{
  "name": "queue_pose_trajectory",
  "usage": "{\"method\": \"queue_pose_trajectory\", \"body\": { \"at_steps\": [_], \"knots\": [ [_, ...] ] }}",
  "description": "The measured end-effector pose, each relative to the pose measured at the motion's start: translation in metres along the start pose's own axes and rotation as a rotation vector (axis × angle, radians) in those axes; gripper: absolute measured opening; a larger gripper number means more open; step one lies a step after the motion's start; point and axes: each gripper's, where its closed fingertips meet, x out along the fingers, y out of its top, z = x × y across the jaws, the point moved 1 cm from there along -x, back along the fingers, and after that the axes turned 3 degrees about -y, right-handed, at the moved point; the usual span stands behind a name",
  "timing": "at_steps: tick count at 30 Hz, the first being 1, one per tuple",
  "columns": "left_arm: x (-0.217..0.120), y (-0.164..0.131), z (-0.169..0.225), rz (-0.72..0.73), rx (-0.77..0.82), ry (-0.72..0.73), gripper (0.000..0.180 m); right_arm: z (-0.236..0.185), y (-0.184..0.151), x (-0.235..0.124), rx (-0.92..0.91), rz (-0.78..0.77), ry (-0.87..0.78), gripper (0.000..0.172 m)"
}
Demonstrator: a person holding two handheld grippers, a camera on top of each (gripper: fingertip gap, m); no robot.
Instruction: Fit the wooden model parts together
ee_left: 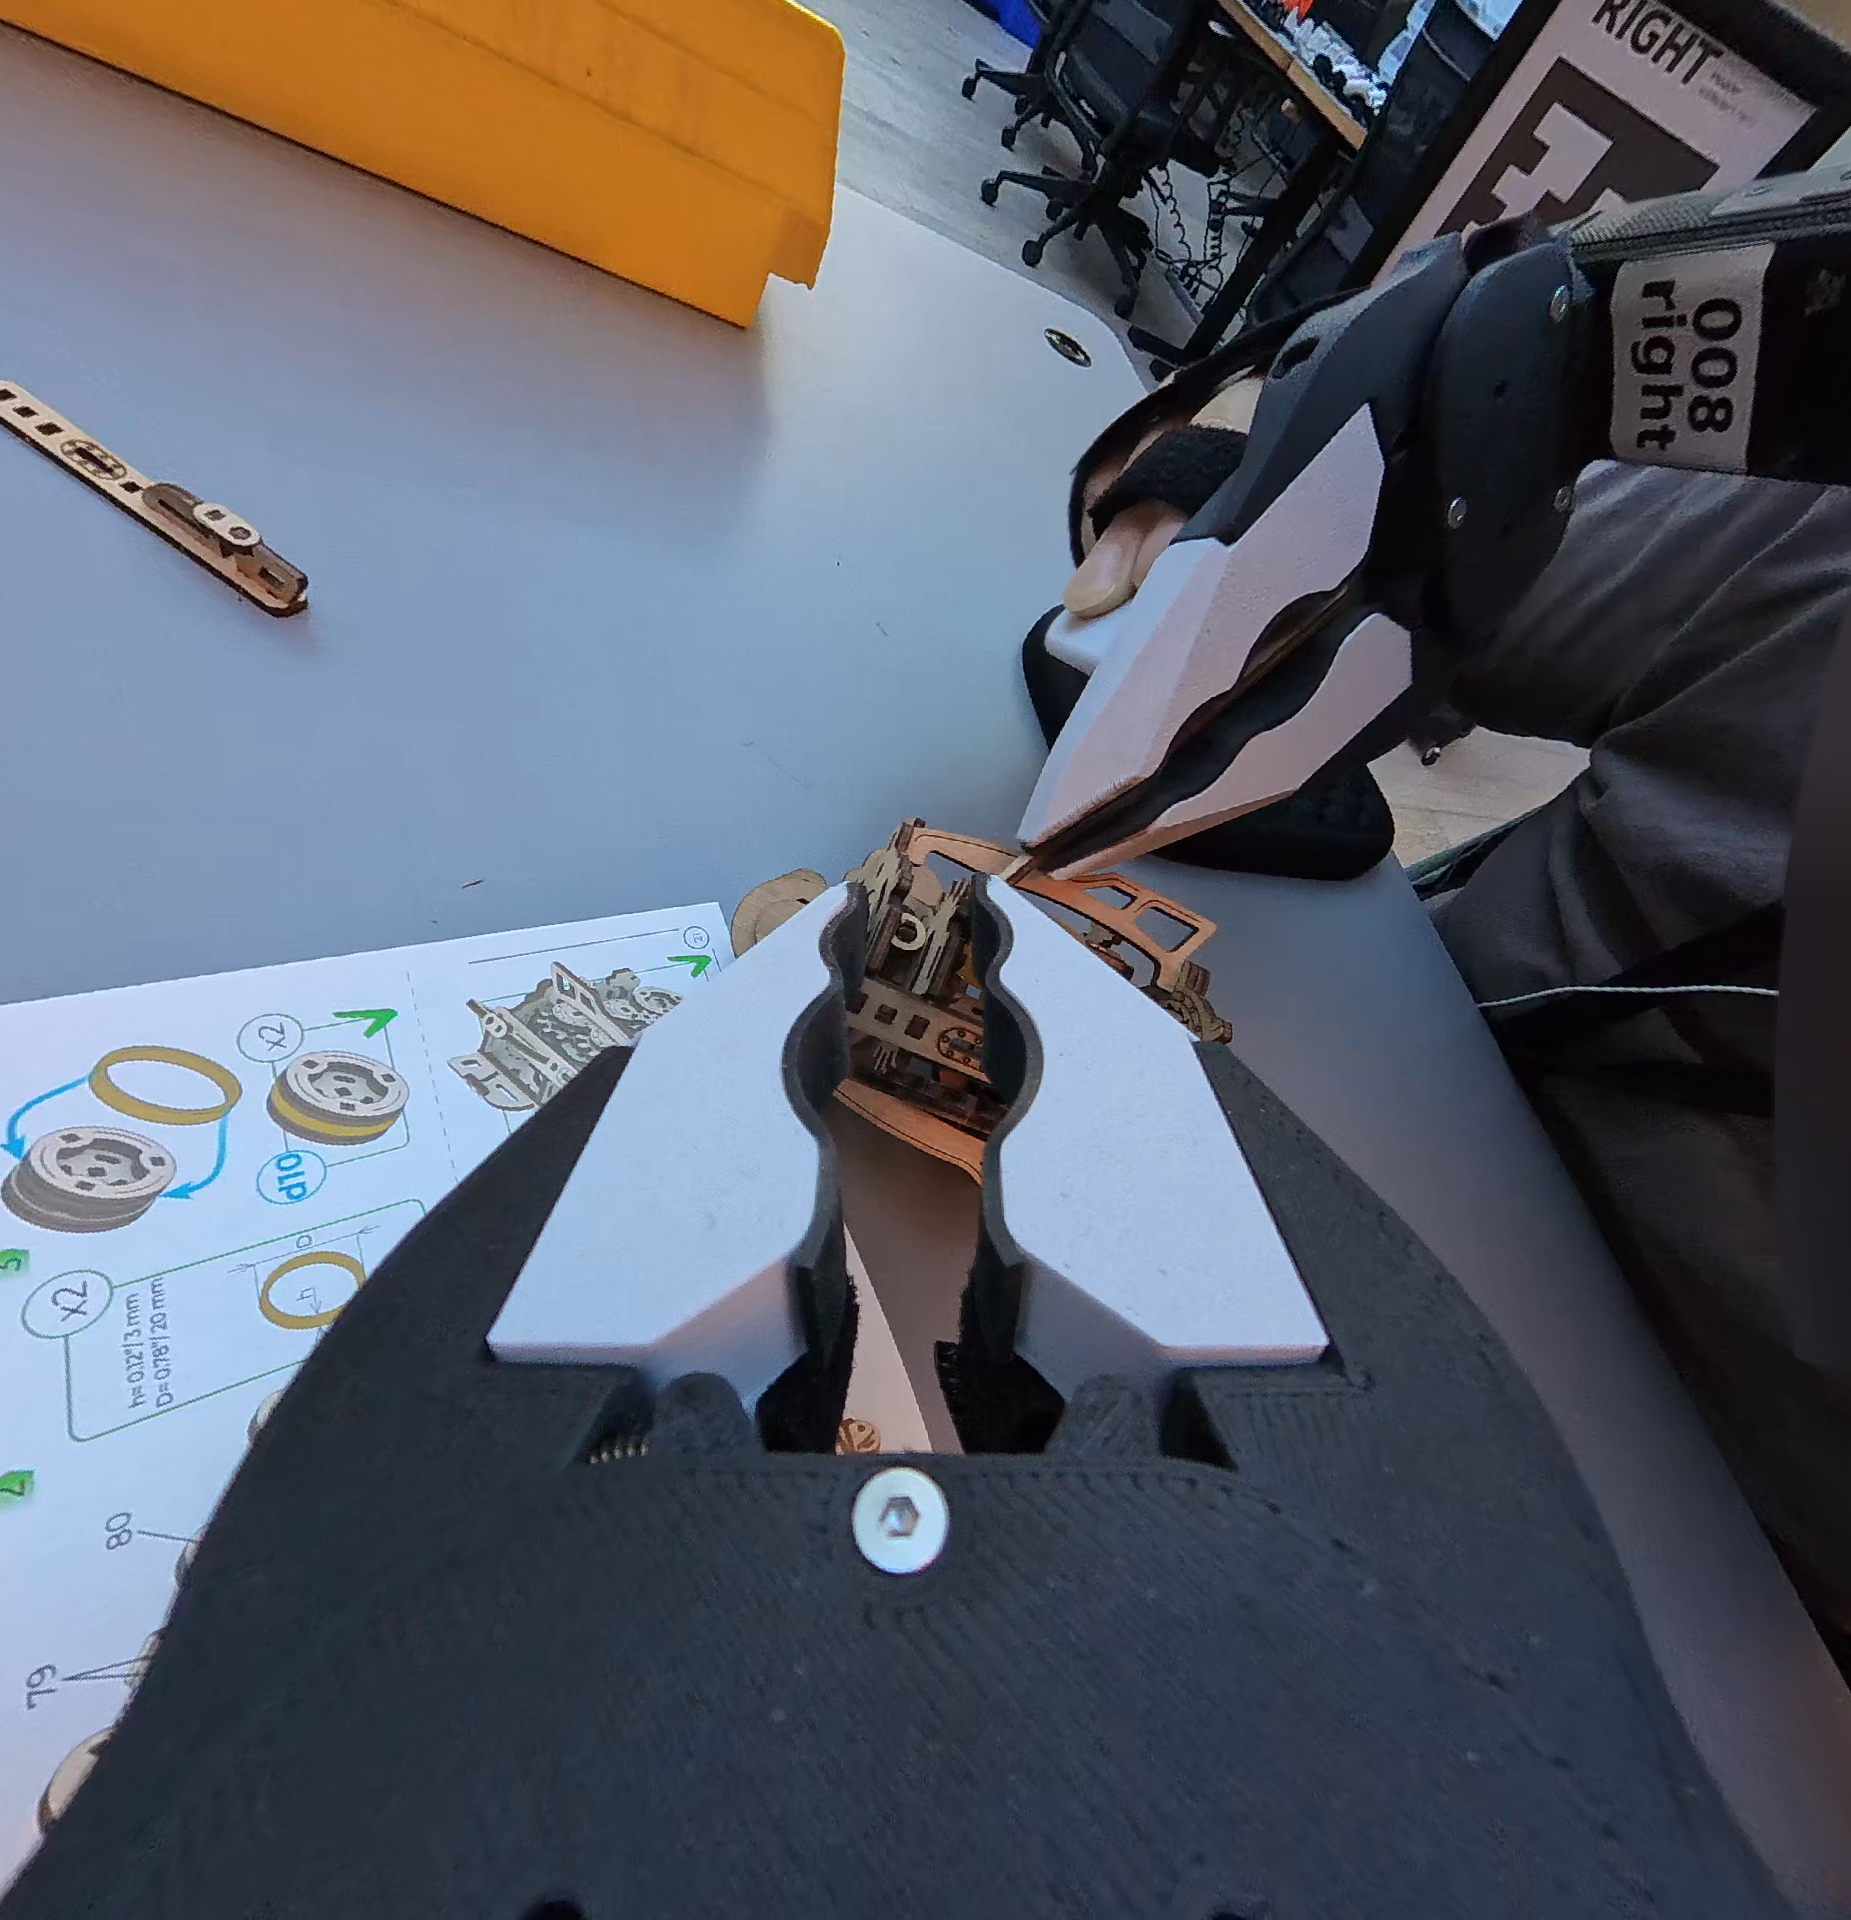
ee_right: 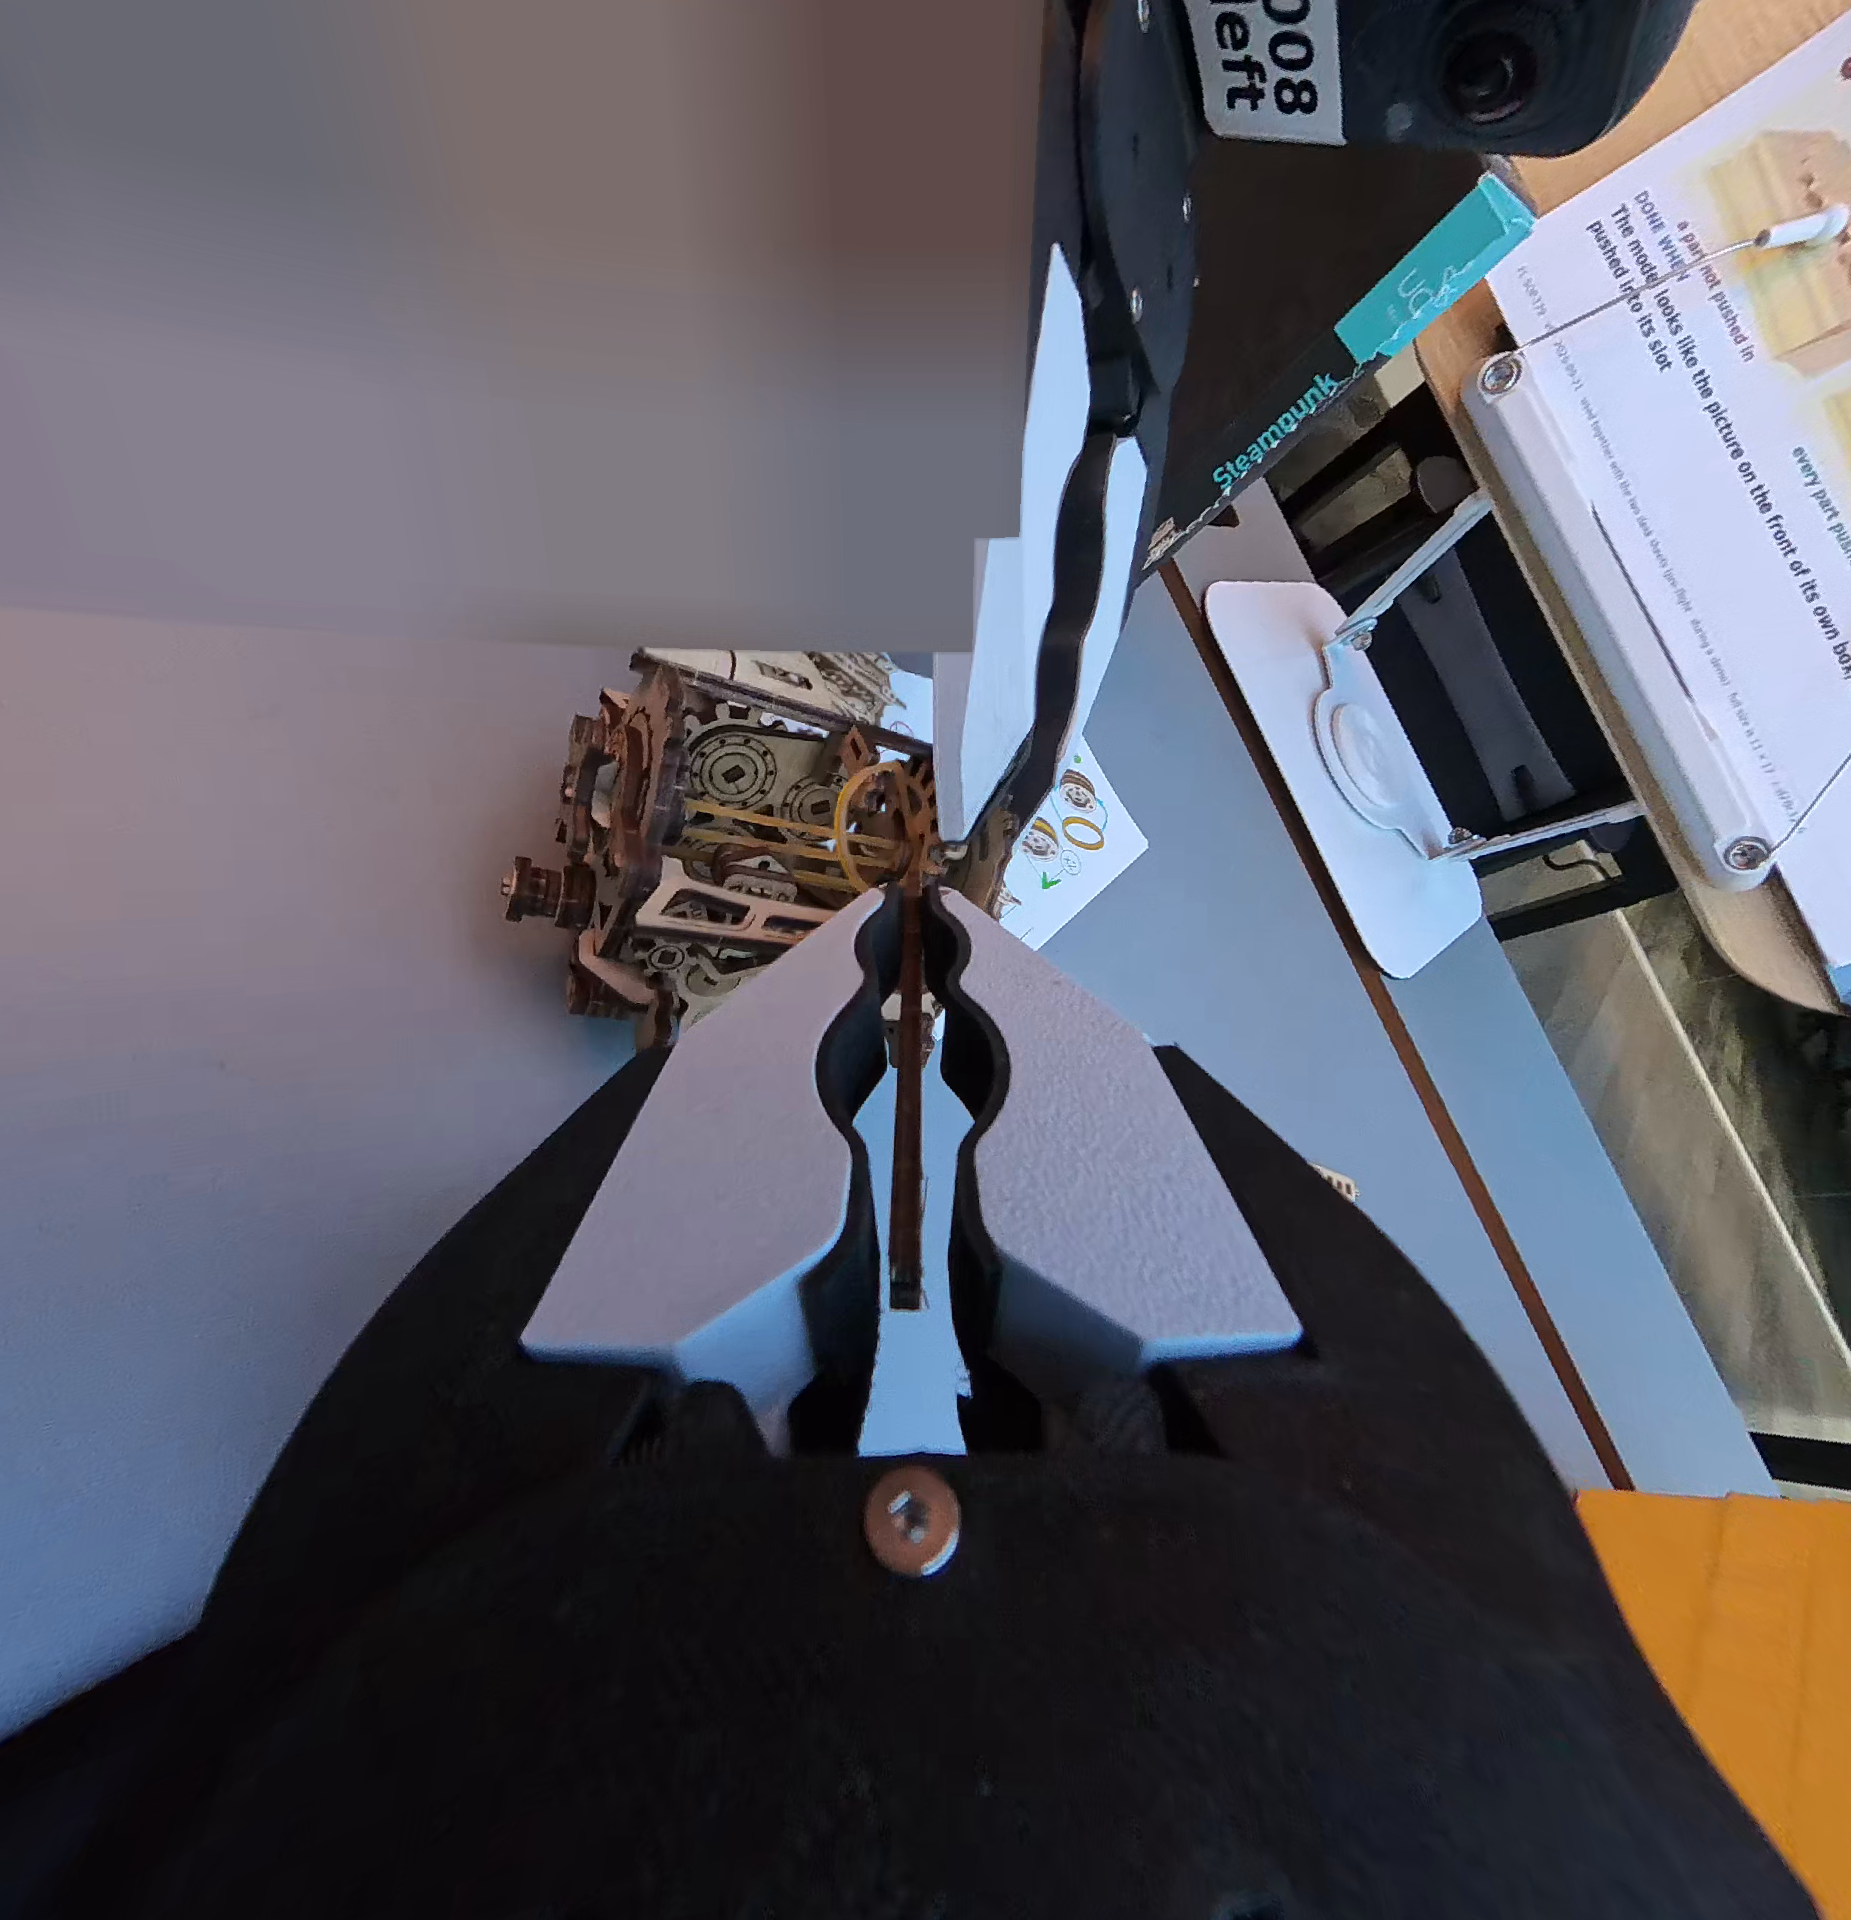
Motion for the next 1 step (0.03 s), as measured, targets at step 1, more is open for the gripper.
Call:
{"method": "queue_pose_trajectory", "body": {
  "at_steps": [1],
  "knots": [
    [0.0, 0.0, 0.0001, -0.002, 0.001, 0.002, 0.017, 0.0006, 0.001, -0.0002, 0.008, -0.002, -0.001, 0.0]
  ]
}}
